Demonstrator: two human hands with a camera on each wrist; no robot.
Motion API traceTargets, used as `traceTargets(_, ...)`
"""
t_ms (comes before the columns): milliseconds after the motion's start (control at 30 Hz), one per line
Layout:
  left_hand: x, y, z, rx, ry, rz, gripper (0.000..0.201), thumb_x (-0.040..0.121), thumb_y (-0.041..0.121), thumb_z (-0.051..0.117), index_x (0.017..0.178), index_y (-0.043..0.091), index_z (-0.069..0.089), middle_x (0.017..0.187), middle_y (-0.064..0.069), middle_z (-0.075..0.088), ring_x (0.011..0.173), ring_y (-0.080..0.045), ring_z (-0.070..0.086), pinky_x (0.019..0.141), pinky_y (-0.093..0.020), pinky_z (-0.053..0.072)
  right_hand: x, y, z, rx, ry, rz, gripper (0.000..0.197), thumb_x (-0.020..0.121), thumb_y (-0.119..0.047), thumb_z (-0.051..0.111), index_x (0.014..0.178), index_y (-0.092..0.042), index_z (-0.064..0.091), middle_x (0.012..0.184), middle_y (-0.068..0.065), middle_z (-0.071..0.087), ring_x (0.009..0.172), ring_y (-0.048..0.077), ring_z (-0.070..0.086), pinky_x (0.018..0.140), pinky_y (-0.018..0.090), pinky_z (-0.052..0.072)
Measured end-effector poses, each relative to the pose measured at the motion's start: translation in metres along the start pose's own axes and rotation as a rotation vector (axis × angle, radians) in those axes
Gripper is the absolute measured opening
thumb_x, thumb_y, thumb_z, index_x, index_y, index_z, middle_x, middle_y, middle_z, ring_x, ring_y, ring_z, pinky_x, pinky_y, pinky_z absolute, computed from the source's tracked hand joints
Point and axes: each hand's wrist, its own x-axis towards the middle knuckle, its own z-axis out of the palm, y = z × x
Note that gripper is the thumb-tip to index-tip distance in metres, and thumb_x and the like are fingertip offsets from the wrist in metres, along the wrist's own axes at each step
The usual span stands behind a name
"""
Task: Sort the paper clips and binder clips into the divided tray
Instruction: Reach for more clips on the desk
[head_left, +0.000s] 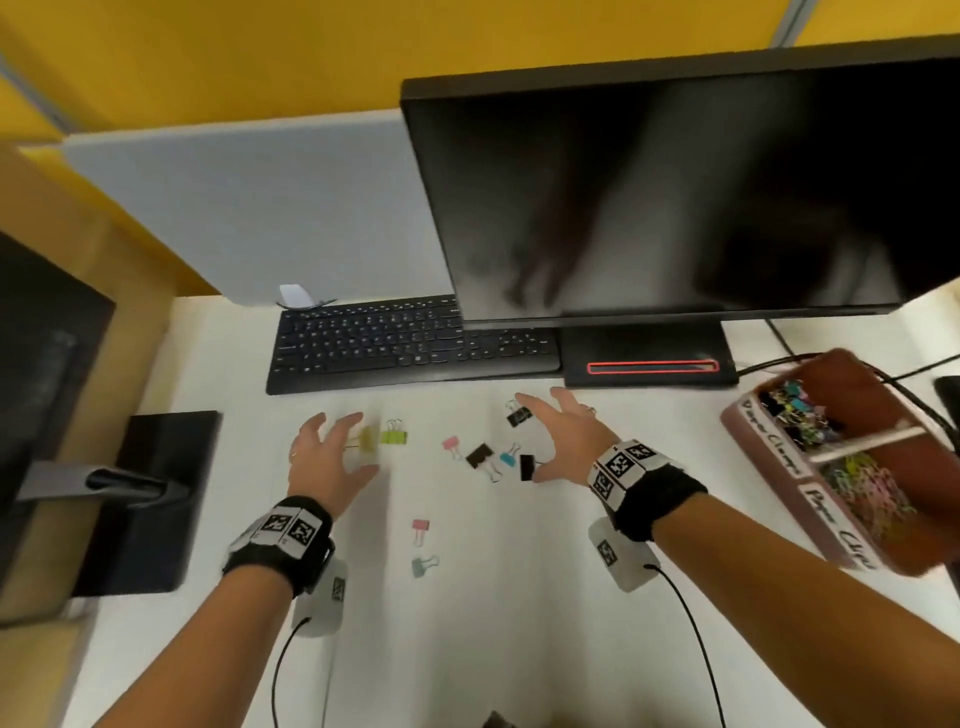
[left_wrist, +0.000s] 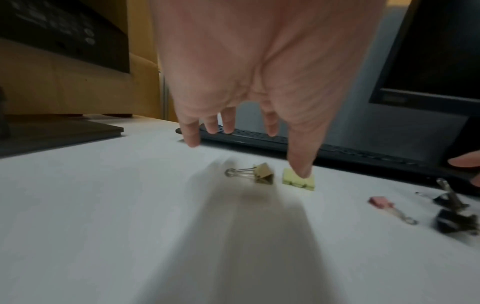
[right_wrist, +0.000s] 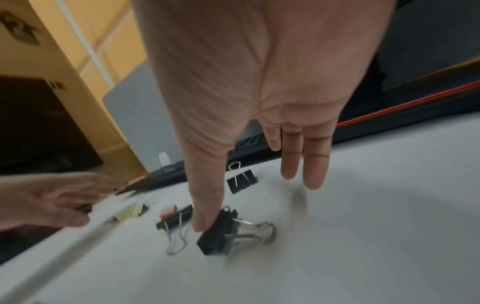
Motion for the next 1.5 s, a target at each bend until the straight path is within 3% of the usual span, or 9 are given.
traceTargets(200,0.036,-0.005,0.008,0.140,-0.168,0.201,0.068,0.078,0.035,0.070,0.137,0.039,0.038,0.147,-0.009,0.028,0.131,-0.034,0.031,0.110,-0.047,0.028,0.025,-0.017,0.020,-0.055,-0.032,0.061,0.111,0.064,-0.025,0.082,0.143,-0.044,0.006,0.149,0.011,0.009,0.118,0.039,0.048,0.095,0.042,0.049)
traceTargets(400,0.040,-0.017,0.029,-0.085,-0.110,0.334,0.033,0.083,0.013,0.067,0.113,0.024,0.065,0.134,-0.006,0.041,0.118,-0.029,0.038,0.108,-0.039,0.033,0.029,-0.030,0.035,0.030,0.023,-0.018,0.057,0.071,-0.021,0.074,0.119,-0.029,0.044,0.127,-0.002,0.033,0.089,0.021,0.055,0.085,0.031,0.051)
traceTargets(633,0.039,-0.013,0.031,-0.183,-0.109,0.381,0.019,0.081,0.016,0.069,0.100,0.017,0.069,0.096,0.006,0.048,0.085,-0.017,0.053,0.083,-0.026,0.048,0.025,-0.029,0.045,0.089,0.096,0.066,0.022,0.077,-0.022,0.072,0.094,-0.013,0.060,0.107,0.002,0.043,0.086,0.021,0.058,0.082,0.023,0.050)
traceTargets(733,0.035,-0.008,0.027,-0.233,-0.119,0.360,0.021,0.081,0.018,0.069,0.102,0.017,0.066,0.095,0.004,0.051,0.073,-0.005,0.050,0.063,-0.006,0.039,0.020,-0.026,0.047,0.096,0.111,0.088,0.021,0.077,-0.020,0.073,0.092,-0.010,0.064,0.106,0.003,0.046,0.088,0.021,0.058,0.082,0.022,0.049)
traceTargets(933,0.031,0.006,0.024,-0.240,-0.132,0.376,0.046,0.082,0.023,0.068,0.126,0.026,0.054,0.096,0.001,0.050,0.082,-0.004,0.048,0.069,0.000,0.033,0.006,-0.010,0.048,0.130,0.107,0.114,0.018,0.075,-0.018,0.074,0.087,-0.011,0.061,0.101,0.000,0.040,0.086,0.020,0.056,0.077,0.020,0.047)
traceTargets(1033,0.032,0.020,0.032,-0.213,-0.154,0.374,0.033,0.085,0.018,0.065,0.118,0.020,0.063,0.096,-0.002,0.047,0.086,-0.011,0.051,0.080,-0.002,0.037,-0.002,-0.001,0.046,0.131,0.093,0.117,0.023,0.073,-0.018,0.075,0.090,-0.010,0.063,0.101,0.000,0.038,0.083,0.017,0.051,0.080,0.022,0.046)
traceTargets(1133,0.033,0.030,0.041,-0.152,-0.131,0.377,0.019,0.086,0.015,0.063,0.103,0.015,0.069,0.096,-0.005,0.052,0.087,-0.018,0.051,0.087,-0.028,0.045,-0.015,0.009,0.041,0.169,0.119,0.092,0.021,0.073,-0.016,0.076,0.088,-0.009,0.064,0.101,0.000,0.040,0.073,0.010,0.050,0.072,0.014,0.042)
traceTargets(1333,0.016,0.066,0.032,-0.157,-0.103,0.327,0.004,0.083,0.020,0.067,0.084,0.019,0.064,0.092,0.000,0.064,0.085,-0.016,0.055,0.076,-0.024,0.039,-0.057,0.042,-0.004,0.197,0.310,0.089,0.021,0.070,-0.021,0.080,0.082,-0.008,0.068,0.097,0.001,0.045,0.075,0.015,0.052,0.069,0.016,0.039)
traceTargets(1500,-0.030,0.156,0.012,-0.330,-0.141,0.557,0.010,0.079,0.018,0.071,0.085,0.024,0.065,0.086,0.013,0.061,0.074,0.002,0.053,0.066,-0.009,0.039,-0.102,0.105,-0.063,0.178,0.538,0.171,0.025,0.065,-0.019,0.083,0.082,-0.006,0.069,0.091,0.005,0.051,0.090,0.024,0.052,0.076,0.023,0.039)
